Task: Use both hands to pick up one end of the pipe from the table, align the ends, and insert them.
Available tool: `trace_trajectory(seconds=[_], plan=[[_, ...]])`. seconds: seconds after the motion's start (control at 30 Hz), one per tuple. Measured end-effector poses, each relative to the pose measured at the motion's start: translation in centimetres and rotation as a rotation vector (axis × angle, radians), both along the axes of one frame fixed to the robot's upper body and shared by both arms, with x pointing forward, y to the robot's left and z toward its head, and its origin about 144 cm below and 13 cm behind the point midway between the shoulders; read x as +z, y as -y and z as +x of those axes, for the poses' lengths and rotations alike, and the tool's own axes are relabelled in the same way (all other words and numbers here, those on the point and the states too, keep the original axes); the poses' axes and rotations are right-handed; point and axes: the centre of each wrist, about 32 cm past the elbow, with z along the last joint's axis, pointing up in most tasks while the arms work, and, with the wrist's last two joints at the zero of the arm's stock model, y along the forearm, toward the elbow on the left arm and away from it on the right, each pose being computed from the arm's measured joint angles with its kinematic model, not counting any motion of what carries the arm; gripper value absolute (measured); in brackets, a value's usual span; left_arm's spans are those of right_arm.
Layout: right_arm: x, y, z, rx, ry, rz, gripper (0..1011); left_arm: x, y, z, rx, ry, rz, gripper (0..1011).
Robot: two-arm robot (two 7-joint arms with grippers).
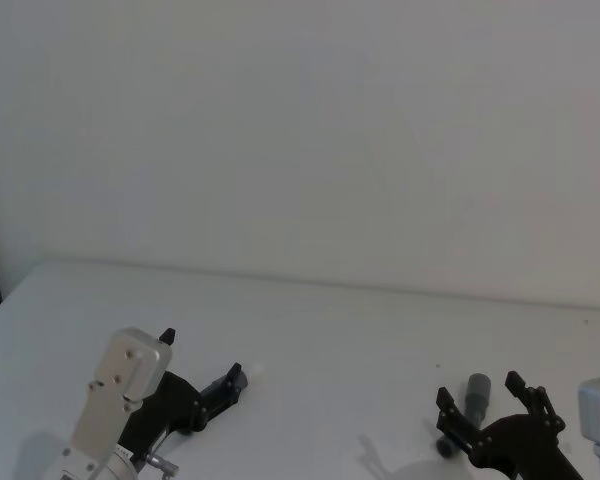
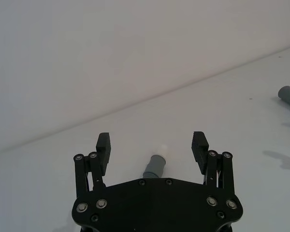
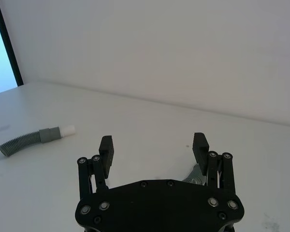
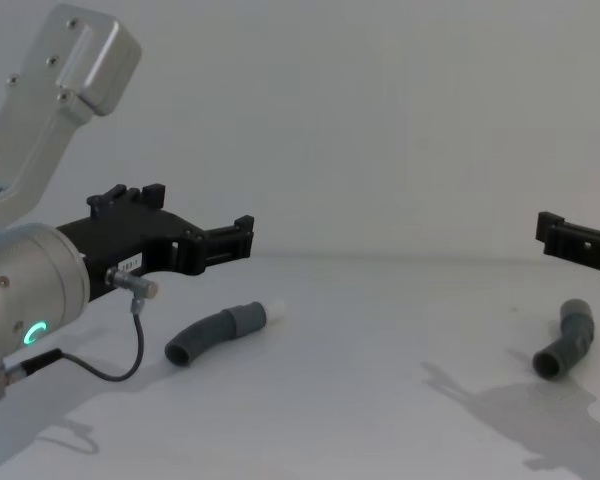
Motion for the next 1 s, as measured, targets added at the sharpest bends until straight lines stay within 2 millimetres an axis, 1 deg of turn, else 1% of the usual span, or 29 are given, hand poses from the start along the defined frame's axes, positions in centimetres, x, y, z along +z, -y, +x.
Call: trace_trajectory(seconds=[0.4, 0.57, 0.8, 1.0], plan=[[0.0, 0.0, 0.0, 0.000, 0.000, 0.000, 1001, 0.0, 0.0, 0.0, -0.002, -0.001, 0.000, 1002], [0.0, 0.0, 0.0, 0.000, 0.000, 0.000, 1001, 0.3, -0.1, 0.2, -0.012, -0.036, 0.001, 1002], [0.0, 0.0, 0.0, 0.000, 0.000, 0.000, 1001, 1.1, -0.4, 0.4, -0.024, -0.103, 0.013, 1002], [0.0, 0.0, 0.0, 0.000, 0.000, 0.000, 1001, 2.1, -0.8, 0.7, -0.027, -0.164, 0.049, 1001]])
